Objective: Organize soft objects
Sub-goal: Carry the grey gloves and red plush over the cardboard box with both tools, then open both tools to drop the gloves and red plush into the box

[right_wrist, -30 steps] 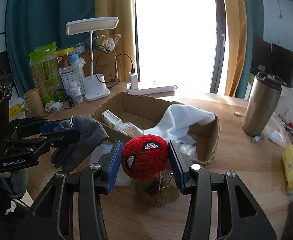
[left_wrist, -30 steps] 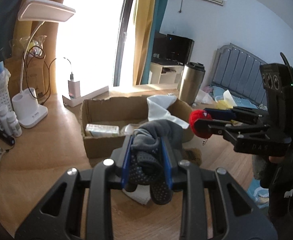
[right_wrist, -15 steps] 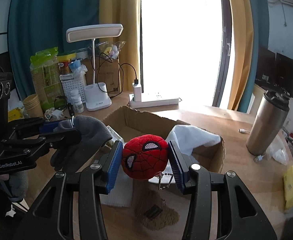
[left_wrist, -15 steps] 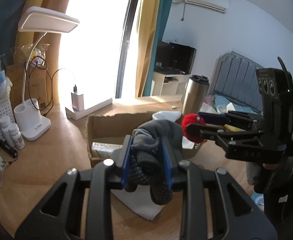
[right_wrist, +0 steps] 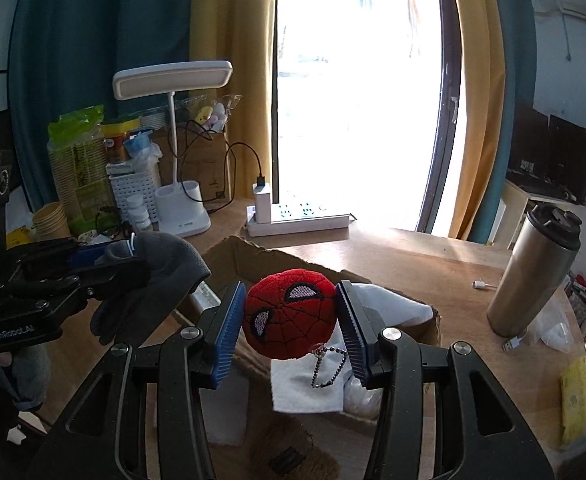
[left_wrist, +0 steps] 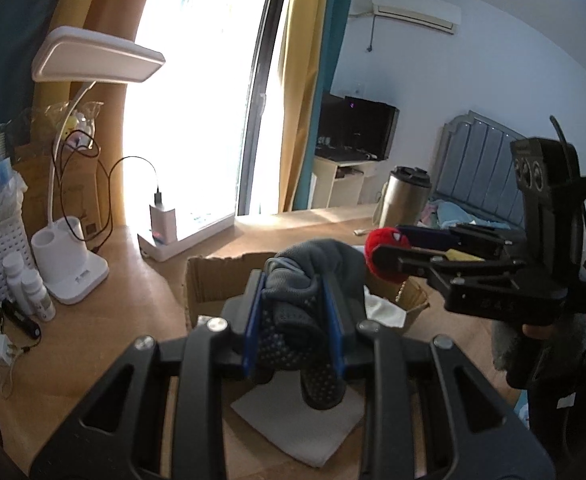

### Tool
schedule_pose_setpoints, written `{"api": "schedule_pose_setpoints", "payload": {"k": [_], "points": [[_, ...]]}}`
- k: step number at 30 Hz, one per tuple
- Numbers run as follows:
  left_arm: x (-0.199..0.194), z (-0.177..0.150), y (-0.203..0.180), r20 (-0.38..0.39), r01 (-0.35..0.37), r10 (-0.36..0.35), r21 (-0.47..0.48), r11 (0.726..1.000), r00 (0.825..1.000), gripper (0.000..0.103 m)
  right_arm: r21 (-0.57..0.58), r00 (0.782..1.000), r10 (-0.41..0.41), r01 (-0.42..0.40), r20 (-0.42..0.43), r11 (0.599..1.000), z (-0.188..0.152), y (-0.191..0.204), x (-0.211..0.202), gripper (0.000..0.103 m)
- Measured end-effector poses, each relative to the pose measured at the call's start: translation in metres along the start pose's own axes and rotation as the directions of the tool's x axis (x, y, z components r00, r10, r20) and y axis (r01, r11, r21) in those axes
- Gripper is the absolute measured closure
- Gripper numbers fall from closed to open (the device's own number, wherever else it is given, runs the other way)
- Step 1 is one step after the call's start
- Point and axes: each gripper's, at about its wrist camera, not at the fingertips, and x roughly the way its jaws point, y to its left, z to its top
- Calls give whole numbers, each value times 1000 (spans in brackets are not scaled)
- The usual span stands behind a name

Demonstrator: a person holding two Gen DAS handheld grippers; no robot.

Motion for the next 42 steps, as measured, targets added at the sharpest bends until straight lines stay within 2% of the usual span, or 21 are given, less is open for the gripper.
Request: {"api": "schedule_pose_setpoints", "payload": {"k": [15,25,31,35,42], "points": [[25,9,-2,19,0,-1,16,1000,1000,74,15,1000,1,-1,-1,1000,7,-18,22,54],[48,16,1,-6,0,0,11,1000,1000,74,47,999,-2,3,-32,999,2,-33,45,54],[73,13,10,-46,-12,10,-34,999,999,74,64,997,-24,29,-77,998,-5,-39,62,54],[85,9,16,-75,7,-14,-87,996,997,74,67,993,-34,42,-116,997,-9,-41,72,54],[97,5,19,-94,11,-20,-96,995,995,73,46,971,-47,59,-235,997,-23,-41,98,54]]}}
